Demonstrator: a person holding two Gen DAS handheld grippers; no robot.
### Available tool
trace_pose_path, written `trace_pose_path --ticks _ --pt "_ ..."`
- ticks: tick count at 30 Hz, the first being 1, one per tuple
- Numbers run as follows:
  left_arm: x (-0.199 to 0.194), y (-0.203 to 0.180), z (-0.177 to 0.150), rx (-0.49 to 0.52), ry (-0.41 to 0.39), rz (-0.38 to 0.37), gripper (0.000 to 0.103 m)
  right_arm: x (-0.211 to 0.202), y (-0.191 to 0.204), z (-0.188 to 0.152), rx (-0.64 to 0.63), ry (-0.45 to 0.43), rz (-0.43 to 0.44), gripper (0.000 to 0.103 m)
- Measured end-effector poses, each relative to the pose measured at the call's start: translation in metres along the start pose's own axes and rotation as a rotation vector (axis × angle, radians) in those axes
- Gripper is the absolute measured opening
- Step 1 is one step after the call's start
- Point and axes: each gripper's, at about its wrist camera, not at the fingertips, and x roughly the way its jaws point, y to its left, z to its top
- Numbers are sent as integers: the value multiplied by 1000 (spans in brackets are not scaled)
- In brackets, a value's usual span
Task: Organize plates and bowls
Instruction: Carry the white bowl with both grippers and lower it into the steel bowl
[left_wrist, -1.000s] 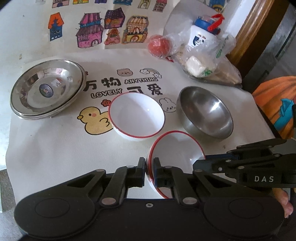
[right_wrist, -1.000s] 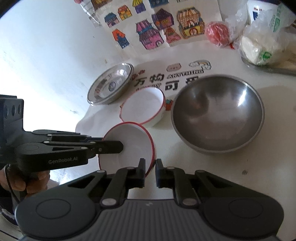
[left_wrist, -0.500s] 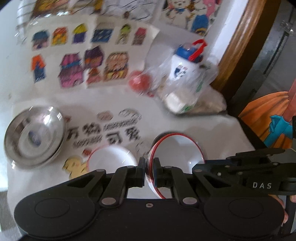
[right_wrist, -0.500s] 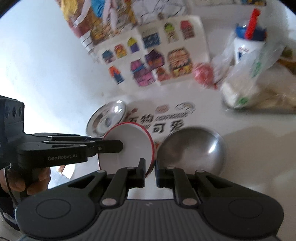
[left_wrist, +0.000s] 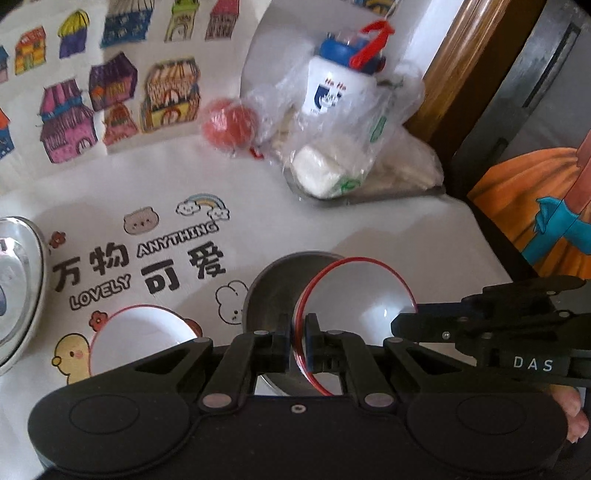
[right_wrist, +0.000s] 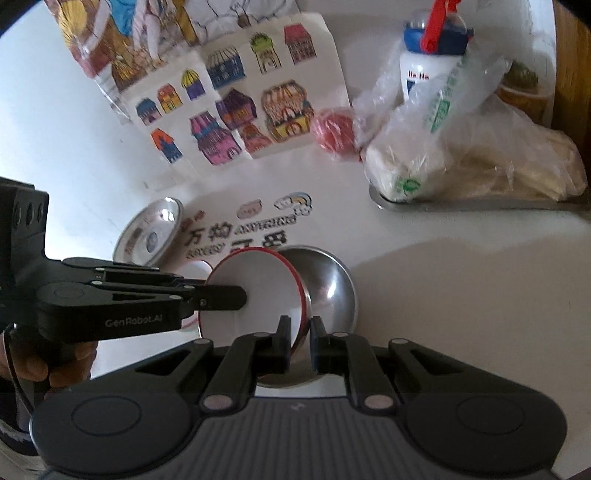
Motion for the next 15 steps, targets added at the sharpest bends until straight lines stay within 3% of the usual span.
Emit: trace_pose_path --ticks 15 --pt "37 3 7 18 106 32 7 28 -6 8 -46 90 -45 12"
